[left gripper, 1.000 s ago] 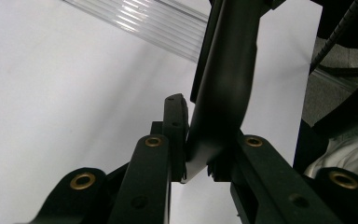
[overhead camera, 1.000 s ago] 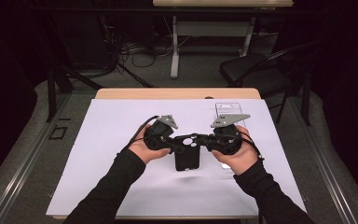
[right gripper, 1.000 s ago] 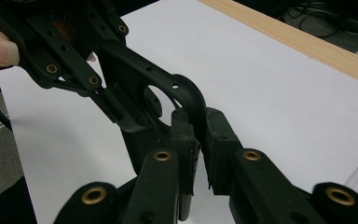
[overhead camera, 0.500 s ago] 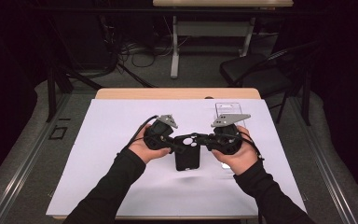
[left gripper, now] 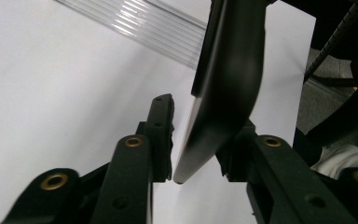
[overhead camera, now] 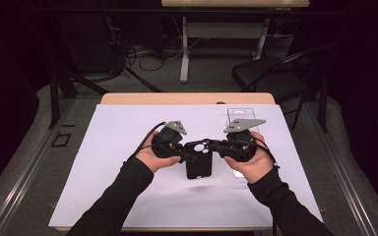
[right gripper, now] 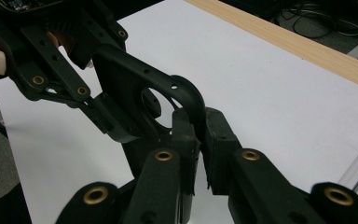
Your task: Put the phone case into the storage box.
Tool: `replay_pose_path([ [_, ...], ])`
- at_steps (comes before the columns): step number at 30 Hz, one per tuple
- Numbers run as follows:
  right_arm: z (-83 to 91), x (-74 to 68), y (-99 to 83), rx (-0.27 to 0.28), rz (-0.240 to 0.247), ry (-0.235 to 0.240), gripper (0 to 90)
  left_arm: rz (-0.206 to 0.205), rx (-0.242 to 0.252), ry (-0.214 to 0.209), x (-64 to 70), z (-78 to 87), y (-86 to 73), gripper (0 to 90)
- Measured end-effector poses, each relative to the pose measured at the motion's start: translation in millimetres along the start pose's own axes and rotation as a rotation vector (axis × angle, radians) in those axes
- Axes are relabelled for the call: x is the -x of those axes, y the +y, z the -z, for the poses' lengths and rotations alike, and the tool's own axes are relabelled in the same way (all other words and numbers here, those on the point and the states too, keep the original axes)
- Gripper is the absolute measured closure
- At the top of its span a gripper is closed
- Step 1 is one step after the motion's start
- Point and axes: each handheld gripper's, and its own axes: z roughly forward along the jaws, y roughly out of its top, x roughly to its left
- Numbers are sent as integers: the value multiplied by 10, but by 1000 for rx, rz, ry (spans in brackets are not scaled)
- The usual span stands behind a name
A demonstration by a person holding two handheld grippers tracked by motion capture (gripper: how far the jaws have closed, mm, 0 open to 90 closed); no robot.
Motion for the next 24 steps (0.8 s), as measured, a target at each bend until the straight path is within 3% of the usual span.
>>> replay_pose_path([
  [3,10,17,1,4,-4,-6,845,11,8,-10,-4,7,-6,641],
  [12,41,73,2,5,0,-14,846,13,44,19,-7,45,-54,503],
  [24,109,149,9,9,2,-37,846,27,81,58,-27,177,-182,459],
])
